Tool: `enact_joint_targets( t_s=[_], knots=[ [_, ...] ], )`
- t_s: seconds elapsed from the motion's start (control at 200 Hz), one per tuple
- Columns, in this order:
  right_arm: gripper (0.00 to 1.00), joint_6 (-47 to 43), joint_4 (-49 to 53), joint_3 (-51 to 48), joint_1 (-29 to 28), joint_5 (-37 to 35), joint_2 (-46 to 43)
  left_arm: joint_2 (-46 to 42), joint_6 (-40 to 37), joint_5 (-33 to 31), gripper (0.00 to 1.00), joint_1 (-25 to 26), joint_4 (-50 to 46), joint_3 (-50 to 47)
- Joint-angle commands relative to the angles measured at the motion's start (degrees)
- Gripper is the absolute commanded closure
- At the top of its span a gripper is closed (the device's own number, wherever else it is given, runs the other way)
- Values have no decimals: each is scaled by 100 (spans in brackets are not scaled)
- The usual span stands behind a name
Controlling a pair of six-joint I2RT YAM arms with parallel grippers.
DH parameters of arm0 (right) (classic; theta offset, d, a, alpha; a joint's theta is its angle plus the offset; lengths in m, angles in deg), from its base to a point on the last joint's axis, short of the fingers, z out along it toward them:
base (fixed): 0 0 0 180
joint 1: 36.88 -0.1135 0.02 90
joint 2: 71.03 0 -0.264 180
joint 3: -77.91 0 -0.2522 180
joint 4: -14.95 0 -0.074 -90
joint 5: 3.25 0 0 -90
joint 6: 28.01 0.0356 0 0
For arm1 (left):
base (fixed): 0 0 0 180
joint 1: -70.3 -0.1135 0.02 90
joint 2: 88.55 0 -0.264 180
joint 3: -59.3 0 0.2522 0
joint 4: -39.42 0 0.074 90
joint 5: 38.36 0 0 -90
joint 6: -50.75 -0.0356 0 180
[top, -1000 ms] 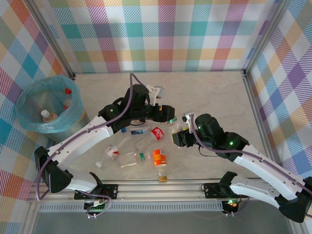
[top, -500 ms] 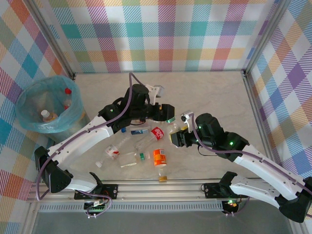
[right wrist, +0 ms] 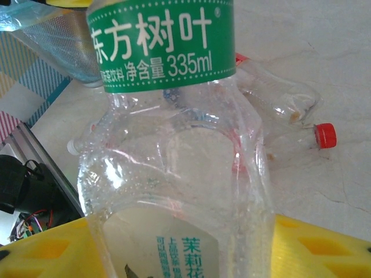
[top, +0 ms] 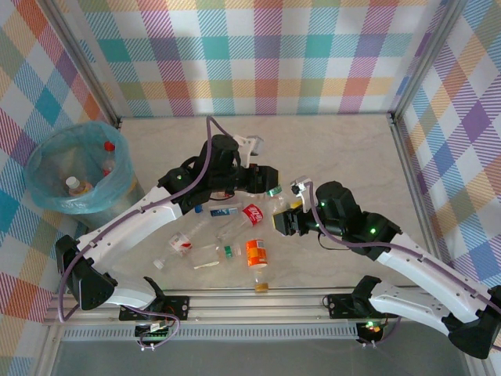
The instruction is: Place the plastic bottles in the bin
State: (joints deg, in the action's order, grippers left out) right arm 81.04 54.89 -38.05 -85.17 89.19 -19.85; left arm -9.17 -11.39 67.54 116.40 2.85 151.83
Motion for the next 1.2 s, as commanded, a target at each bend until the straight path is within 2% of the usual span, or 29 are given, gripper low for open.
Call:
enact_joint_targets(
  t_s=[0.0,0.175,0.26,0.39,0.645,0.76,0.91,1.0,1.195],
  knots=[
    [28,-134,-291,181,-6,42,23,-20,-113,-257,57,74,34,179],
    [7,-387,-629,455,0,-198,222,-159,-571,-1365,74,-59,-376,721],
    [4,-558,-806,742,3,-244,422,-290,-631,-1683,88,-280,-426,896],
    [1,-816,-1018,1402,-5,94,939,-508,-816,-2188,100,-744,-658,1166],
    [3,-624,-1502,2798,-154,1167,2306,-1037,-1376,-3490,100,-1818,-1085,1617],
    [16,-569,-1509,3568,-446,1419,3073,-1200,-1899,-4509,100,-2220,-1333,1979],
    [23,-514,-1388,4658,-936,1861,4102,-1336,-2546,-5519,100,-2804,-1517,2337],
    [24,-411,-1350,5235,-1227,2094,4663,-1428,-2705,-5775,100,-3273,-1607,2387],
    [26,-78,-1196,6441,-1710,2378,5785,-1427,-2911,-5844,100,-4114,-1749,2382]
  ],
)
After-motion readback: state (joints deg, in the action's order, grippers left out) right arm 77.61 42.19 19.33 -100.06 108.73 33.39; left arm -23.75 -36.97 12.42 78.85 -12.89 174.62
